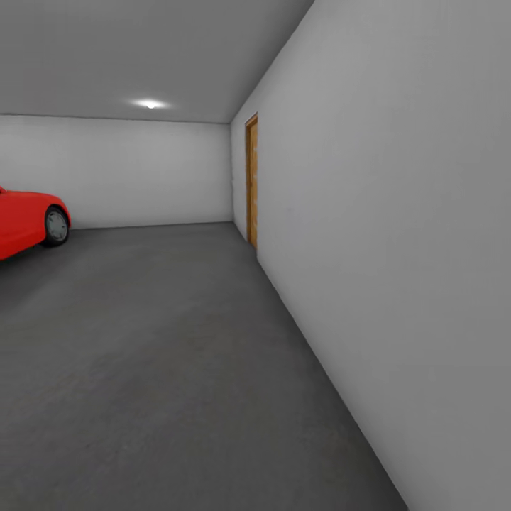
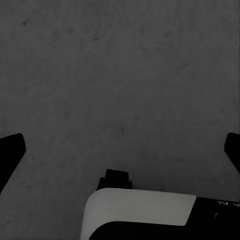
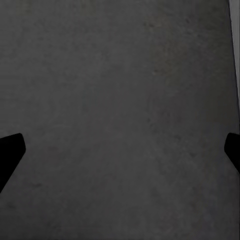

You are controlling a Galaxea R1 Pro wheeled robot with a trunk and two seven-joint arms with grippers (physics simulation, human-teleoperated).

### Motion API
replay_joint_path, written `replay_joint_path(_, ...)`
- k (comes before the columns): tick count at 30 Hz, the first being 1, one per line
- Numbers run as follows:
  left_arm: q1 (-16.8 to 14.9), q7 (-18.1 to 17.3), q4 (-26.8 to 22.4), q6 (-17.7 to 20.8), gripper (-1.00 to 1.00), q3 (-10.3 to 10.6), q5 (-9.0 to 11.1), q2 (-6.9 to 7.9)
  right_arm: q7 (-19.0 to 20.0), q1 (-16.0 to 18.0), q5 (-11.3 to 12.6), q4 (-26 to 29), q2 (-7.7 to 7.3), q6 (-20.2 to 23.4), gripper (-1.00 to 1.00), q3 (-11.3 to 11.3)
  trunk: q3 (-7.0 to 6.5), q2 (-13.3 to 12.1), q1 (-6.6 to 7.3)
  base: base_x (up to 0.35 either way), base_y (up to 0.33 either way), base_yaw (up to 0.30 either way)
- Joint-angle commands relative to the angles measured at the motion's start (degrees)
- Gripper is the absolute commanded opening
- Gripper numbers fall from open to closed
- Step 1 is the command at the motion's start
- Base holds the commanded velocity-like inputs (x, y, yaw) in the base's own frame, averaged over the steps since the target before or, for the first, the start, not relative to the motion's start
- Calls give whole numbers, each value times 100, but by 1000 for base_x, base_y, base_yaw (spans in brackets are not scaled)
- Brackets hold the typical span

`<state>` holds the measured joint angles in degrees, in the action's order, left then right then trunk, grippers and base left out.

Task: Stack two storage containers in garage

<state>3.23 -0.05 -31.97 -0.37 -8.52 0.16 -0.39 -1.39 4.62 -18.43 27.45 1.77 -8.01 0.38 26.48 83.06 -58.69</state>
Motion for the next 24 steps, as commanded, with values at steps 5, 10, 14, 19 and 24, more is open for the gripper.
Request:
replay_joint_path(5,2,14,-23,-115,100,-46,2,-28,-18,3,58,-6,-41,-16,100,-29,5,2,-4,327,0,300)
replay_joint_path(10,2,-33,2,-282,100,-48,2,-17,-19,3,401,-3,-61,-8,100,-279,5,2,-4,327,0,300)
replay_joint_path(14,2,-41,23,-413,100,-50,-4,-14,-13,3,513,-3,-65,5,100,-537,5,2,-4,327,0,300)
replay_joint_path(19,2,-42,33,-525,100,-77,-5,-9,-16,3,513,4,-69,10,100,-621,5,2,-4,327,0,300)
replay_joint_path(24,2,-39,33,-530,100,-82,0,-15,-19,3,505,6,-71,9,100,-626,5,2,-4,327,0,216)
